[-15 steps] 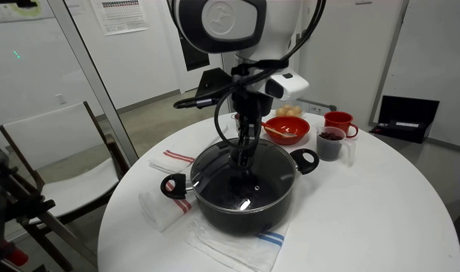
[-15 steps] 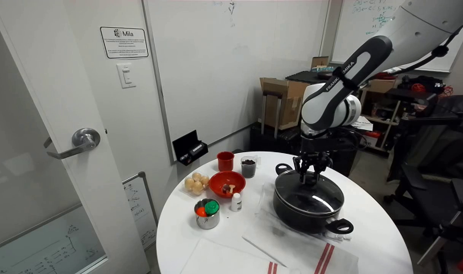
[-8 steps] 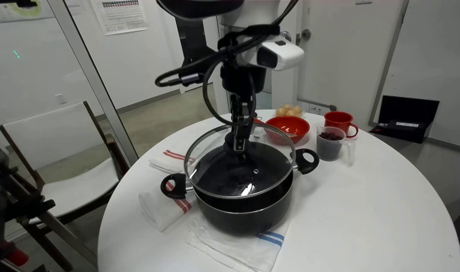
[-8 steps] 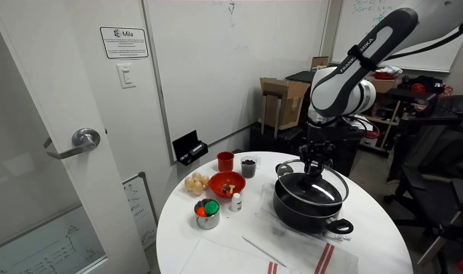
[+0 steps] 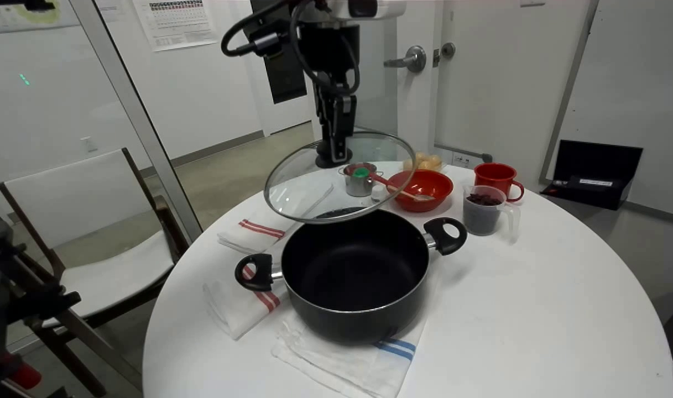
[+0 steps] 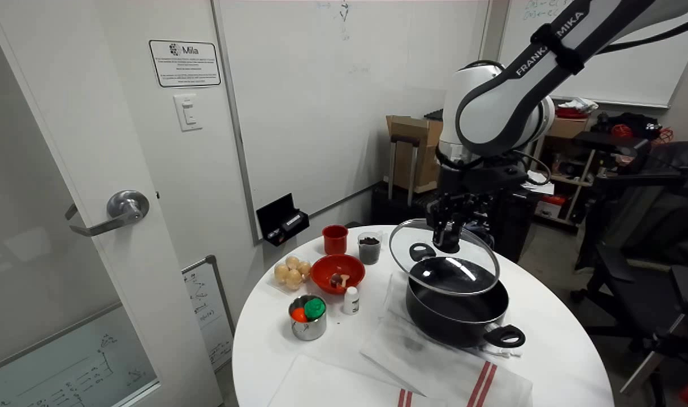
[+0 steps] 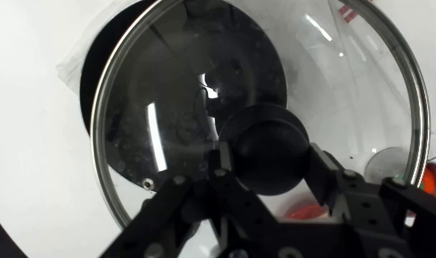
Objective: Pick up the lid from the pot and put it on the table
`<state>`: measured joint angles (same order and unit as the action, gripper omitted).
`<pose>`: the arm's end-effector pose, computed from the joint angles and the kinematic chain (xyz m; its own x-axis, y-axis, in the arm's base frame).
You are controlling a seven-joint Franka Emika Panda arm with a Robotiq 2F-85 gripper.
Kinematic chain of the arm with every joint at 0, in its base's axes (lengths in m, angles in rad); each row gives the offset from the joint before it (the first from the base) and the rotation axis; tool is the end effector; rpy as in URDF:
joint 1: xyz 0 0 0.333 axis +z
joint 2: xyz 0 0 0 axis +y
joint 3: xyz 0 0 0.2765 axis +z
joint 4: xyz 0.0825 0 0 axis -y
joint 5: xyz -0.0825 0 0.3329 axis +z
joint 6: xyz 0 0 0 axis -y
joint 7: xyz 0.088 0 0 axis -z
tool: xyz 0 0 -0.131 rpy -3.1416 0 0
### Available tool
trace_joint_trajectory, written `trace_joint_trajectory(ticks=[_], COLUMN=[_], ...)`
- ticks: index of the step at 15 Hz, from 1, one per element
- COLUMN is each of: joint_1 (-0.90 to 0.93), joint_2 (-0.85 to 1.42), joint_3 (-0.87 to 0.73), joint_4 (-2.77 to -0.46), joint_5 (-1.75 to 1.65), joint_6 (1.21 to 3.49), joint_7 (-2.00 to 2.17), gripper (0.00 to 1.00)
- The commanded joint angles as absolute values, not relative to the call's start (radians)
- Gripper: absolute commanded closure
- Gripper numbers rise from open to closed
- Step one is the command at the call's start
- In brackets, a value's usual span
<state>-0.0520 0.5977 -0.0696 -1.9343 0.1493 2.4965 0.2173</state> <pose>0.5616 -0.0675 0.1562 0.9007 -0.4323 -0.0440 -0.4339 -0.9002 -0.0379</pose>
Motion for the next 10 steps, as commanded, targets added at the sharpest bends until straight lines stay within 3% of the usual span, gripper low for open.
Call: trace_joint_trajectory(ticks=[1, 7, 8, 10], joint_1=[0.048, 0.161, 0.131, 0.147], joint_2=[0.546, 0.53, 0.576, 0.575], joint_3=[-0.094, -0.093, -0.07, -0.069], joint_4=[-1.945, -1.959, -1.933, -1.934], joint_5=[0.041, -0.105, -0.062, -0.078], joint_6=[2.472, 2.458, 2.48, 2.479], joint_7=[0.259, 0.275, 0.261, 0.262], gripper=[0.75, 0.75, 0.5, 0.5])
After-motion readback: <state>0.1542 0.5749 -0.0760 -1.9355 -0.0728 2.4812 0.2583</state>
